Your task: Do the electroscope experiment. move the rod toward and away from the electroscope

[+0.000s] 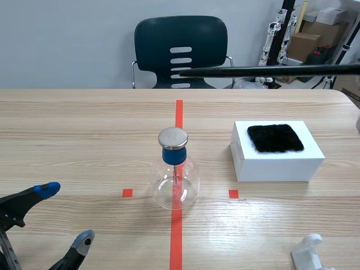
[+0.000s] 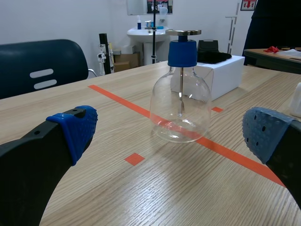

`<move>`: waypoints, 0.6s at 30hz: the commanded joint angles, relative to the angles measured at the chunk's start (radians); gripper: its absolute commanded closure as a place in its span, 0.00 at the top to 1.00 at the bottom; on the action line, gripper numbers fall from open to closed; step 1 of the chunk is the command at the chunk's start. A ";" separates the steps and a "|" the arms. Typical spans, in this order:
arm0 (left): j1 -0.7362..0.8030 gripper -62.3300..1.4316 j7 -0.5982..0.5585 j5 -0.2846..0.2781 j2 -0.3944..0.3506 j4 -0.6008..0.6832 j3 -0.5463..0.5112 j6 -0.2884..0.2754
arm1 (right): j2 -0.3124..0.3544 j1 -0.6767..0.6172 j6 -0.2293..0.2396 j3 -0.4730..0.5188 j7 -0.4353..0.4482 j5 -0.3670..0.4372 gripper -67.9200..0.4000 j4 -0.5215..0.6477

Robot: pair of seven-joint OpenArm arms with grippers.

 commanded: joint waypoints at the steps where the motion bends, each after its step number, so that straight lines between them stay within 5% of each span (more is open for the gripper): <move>1: 0.002 1.00 -0.018 -0.007 0.004 0.005 0.000 0.002 | 0.045 0.044 -0.015 -0.028 -0.032 -0.005 0.02 0.025; 11: 0.002 1.00 -0.018 -0.007 0.004 0.005 0.000 0.002 | 0.193 0.183 -0.015 -0.287 -0.242 -0.153 0.03 0.019; 18: 0.002 1.00 -0.018 -0.007 0.004 0.005 0.000 0.002 | 0.204 0.245 -0.015 -0.429 -0.322 -0.281 0.02 -0.063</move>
